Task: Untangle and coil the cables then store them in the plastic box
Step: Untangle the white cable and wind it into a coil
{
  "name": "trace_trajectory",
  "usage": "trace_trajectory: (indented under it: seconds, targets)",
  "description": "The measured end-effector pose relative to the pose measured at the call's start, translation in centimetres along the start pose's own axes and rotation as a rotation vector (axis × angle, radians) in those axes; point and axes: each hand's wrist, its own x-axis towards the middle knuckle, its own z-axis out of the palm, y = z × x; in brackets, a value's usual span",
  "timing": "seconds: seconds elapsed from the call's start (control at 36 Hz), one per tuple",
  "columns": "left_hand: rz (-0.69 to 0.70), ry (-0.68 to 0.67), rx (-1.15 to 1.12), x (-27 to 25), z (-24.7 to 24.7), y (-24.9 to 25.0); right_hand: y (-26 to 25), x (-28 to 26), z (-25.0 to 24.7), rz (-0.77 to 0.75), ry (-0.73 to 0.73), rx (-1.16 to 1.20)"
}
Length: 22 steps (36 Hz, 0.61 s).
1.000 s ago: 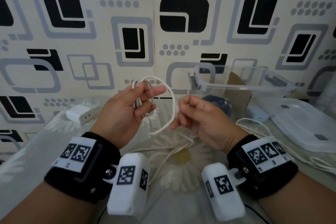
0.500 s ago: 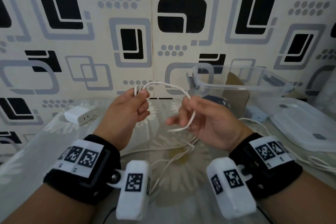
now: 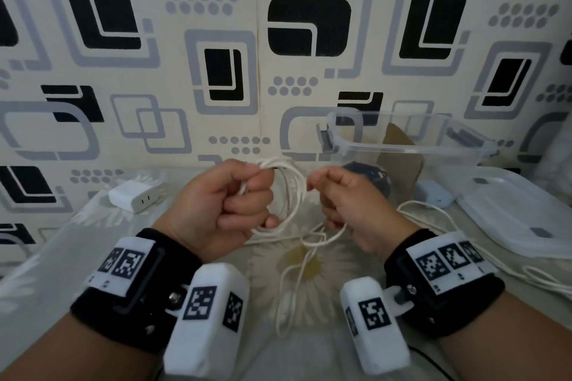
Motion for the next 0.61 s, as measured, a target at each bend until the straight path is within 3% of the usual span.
trace_trajectory:
  seconds: [0.08, 0.25, 0.39, 0.61]
  targets:
    - [0.067, -0.038, -0.189, 0.3, -0.6, 0.3, 0.1, -0.3, 0.3, 0.034, -0.108, -0.059]
    - [0.206, 0.031, -0.281, 0.4, -1.6, 0.4, 0.3, -0.3, 0.6, 0.058, -0.195, 0.074]
    - [0.317, 0.137, -0.320, 0.6, -2.0, 0.4, 0.4, -0.4, 0.1, 0.099, -0.336, 0.223]
    - [0.512, 0.338, -0.331, 0.3, -1.9, 0.7, 0.4, -0.9, 0.3, 0.074, -0.536, 0.116]
